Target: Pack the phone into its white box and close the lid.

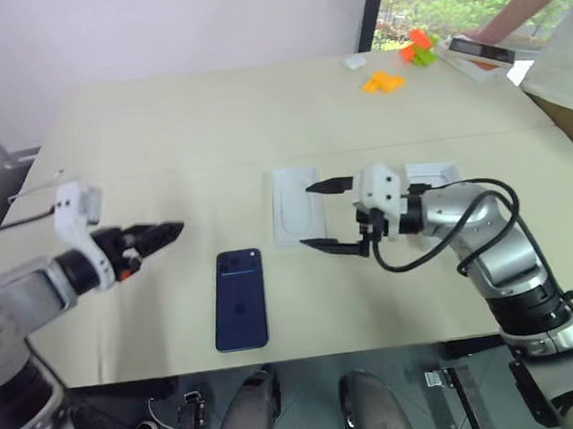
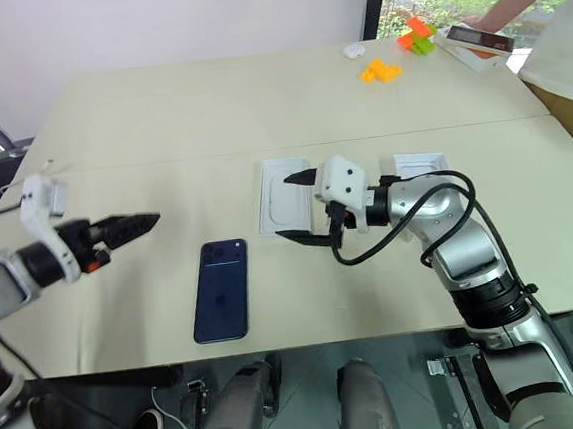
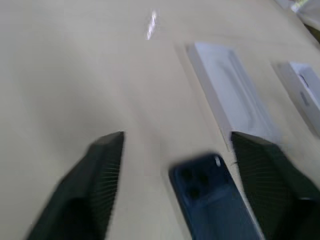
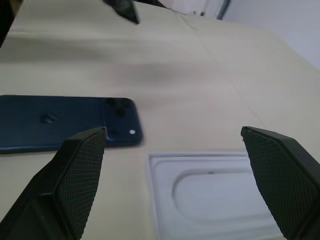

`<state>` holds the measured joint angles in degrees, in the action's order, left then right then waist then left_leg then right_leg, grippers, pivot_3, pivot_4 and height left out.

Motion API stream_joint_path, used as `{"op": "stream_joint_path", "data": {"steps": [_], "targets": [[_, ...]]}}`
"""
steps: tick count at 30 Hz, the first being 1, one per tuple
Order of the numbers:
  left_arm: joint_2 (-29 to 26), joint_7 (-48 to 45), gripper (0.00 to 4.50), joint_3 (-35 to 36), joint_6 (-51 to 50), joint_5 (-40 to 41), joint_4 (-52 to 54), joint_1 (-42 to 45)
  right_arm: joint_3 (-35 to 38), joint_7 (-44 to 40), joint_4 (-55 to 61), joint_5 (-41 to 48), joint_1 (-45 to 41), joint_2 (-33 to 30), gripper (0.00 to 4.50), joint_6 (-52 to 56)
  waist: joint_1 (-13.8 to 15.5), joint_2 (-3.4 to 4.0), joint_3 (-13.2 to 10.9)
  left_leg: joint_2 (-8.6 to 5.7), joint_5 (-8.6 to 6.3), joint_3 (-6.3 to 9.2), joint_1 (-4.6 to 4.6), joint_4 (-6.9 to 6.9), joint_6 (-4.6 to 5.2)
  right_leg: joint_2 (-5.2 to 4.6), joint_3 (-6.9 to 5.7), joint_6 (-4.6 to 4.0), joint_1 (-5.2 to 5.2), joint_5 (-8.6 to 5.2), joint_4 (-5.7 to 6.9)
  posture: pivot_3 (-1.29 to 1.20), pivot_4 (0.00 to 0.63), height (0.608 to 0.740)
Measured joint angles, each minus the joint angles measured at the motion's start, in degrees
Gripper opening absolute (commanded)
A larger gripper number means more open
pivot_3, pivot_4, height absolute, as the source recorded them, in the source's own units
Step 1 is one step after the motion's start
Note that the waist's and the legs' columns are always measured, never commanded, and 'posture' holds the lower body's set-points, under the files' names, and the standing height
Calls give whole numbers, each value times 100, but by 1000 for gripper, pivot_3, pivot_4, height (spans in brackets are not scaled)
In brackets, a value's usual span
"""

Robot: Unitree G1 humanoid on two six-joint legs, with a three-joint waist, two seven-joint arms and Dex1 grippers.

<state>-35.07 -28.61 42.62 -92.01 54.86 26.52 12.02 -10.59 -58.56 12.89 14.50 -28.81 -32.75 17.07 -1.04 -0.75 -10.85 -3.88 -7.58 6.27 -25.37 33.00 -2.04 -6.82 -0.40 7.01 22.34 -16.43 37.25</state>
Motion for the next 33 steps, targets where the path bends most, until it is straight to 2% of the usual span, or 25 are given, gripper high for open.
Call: {"op": "stream_joint_path", "data": {"steps": [2,5,12,13,16,19,23,27,33], "targets": [[-98,-206,4446,223,-1,354,-68,-648,-35,38,68,-34,22,26,4500,-40,2,1,0,11,-1,-3,1,-4,-1,2,1,-4,4,0,0,0,150,740],[-181,-358,4500,499,-2,721,-416,-1249,-255,31,82,-335,29,7,3725,-454,31,1,0,35,-2,-3,2,-4,-4,6,-3,-28,23,10,-16,0,150,740],[-547,-759,4500,569,7,1434,-1032,-1864,-879,-102,-81,-1184,207,-128,322,-1654,-5,4,3,46,-5,-17,-8,-4,-1,-1,-1,-68,17,33,-75,0,150,740],[-547,-792,4500,490,18,1460,-1063,-1871,-954,-75,-123,-1322,206,-93,19,-1804,-5,4,3,47,-6,-17,-10,-5,0,0,-1,-68,18,33,-78,0,150,740],[-511,-769,4500,180,78,1455,-1085,-1862,-1200,-17,-258,-1651,200,-27,19,-2204,11,3,3,47,-6,-18,-11,-17,1,1,-2,-68,23,34,-85,0,150,740],[-160,-416,4500,-306,188,1391,-1045,-1706,-1511,126,-656,-2225,193,-25,19,-2845,39,5,5,48,-6,-20,-9,-24,0,6,-3,-66,23,35,-87,0,150,740],[290,374,4500,-420,151,1468,-1021,-1047,-1656,286,-995,-2657,186,20,19,-3343,44,2,6,52,-3,-17,-1,-21,-2,18,-9,-63,15,36,-75,0,150,740],[639,953,4500,-652,137,1559,-756,-851,-1742,416,-1284,-2924,186,41,19,-3643,15,0,8,53,-2,-25,2,-21,-2,32,-6,-62,-1,37,-68,0,150,740],[646,1294,4500,-810,174,1603,-620,-811,-1864,587,-1433,-3258,182,138,19,-3883,30,-1,8,57,3,-24,9,-10,-10,36,-5,-63,1,35,-37,0,150,740]]}}
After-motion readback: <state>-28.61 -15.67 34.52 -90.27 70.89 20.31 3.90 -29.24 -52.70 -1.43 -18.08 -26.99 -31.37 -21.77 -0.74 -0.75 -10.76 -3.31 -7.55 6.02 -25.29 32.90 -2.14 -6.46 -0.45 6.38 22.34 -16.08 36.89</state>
